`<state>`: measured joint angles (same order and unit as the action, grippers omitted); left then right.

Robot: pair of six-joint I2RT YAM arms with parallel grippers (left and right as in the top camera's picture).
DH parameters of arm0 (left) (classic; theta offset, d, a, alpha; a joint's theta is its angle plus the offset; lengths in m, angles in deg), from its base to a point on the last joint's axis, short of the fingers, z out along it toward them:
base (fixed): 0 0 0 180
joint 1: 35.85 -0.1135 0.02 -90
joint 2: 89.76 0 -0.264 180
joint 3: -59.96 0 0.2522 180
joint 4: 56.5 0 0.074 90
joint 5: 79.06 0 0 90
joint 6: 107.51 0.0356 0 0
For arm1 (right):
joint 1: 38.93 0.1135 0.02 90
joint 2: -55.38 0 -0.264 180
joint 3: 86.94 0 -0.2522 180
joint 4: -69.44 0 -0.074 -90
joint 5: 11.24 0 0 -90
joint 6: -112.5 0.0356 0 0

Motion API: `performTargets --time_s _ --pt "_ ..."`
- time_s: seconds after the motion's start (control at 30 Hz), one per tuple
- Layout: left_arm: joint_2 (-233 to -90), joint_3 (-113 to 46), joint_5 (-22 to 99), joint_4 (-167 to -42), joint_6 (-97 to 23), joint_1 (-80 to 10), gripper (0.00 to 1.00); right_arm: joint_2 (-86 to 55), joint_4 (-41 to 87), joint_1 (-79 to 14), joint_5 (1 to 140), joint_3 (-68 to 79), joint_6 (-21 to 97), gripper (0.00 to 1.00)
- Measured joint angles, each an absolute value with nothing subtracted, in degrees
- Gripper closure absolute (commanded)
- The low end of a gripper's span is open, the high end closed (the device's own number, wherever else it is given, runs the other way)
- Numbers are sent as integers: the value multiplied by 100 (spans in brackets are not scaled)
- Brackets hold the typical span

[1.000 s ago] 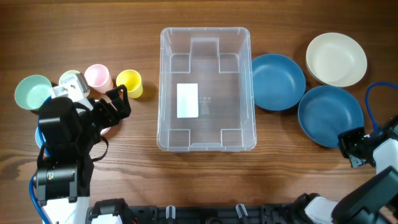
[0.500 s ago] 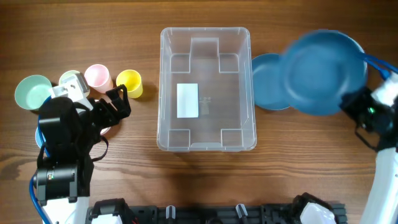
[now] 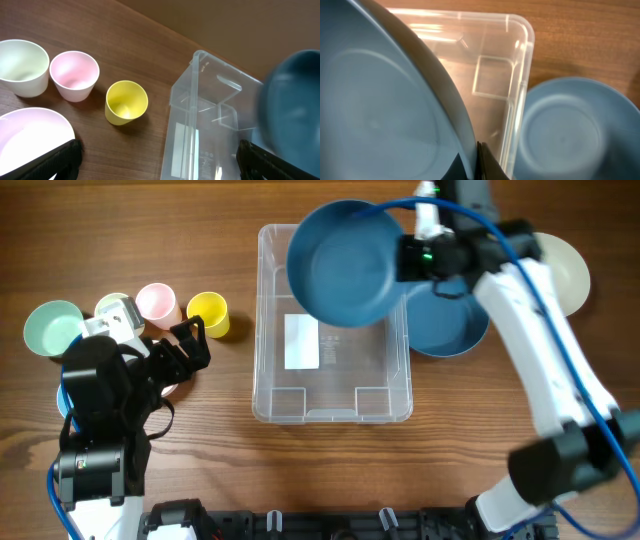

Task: Pack container
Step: 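Lift the blue plate and lower it into the clear container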

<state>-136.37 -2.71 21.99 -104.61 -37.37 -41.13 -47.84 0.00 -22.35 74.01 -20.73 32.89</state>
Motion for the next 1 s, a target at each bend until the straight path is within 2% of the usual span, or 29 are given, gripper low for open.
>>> performTargets --time_s 0.17,0.27,0.3,0.37,0.43,0.5,0.57,0.63,0.7,0.87,1.0 --pt "-13637 -271 2199 -10459 -3739 -4113 0 -5897 500 -2045 7785 -2095 3442 95" --pt "-13637 -271 2199 -10459 -3737 -4113 0 -6301 612 -2047 7801 -2095 3499 87" --pt "-13639 -273 2199 -10461 -3739 -4113 0 -6371 634 -2041 7796 -2095 3503 79" --pt "-13637 -273 2199 -10461 -3739 -4113 0 -6378 704 -2003 7801 -2106 3531 76" --pt "-13639 -273 2199 -10461 -3739 -4113 0 -6378 684 -1988 7798 -2161 3529 66" --pt "-13637 -273 2201 -10459 -3739 -4113 0 -6371 570 -1988 7840 -2241 3562 63" --pt "-13637 -273 2201 -10459 -3739 -4113 0 -6203 404 -1988 7978 -2362 3656 60" --pt "-13639 -273 2199 -10459 -3739 -4113 0 -5820 208 -2003 8264 -2362 3921 49" --pt "-13637 -273 2199 -10461 -3739 -4113 0 -5103 2 -2110 8548 -2390 4281 42" --pt "-13637 -273 2199 -10459 -3739 -4113 0 -3414 -949 -3037 8909 -2711 5160 41" --pt "-13637 -273 2199 -10459 -3739 -4113 0 -3375 -1338 -3553 8931 -2561 5407 40"
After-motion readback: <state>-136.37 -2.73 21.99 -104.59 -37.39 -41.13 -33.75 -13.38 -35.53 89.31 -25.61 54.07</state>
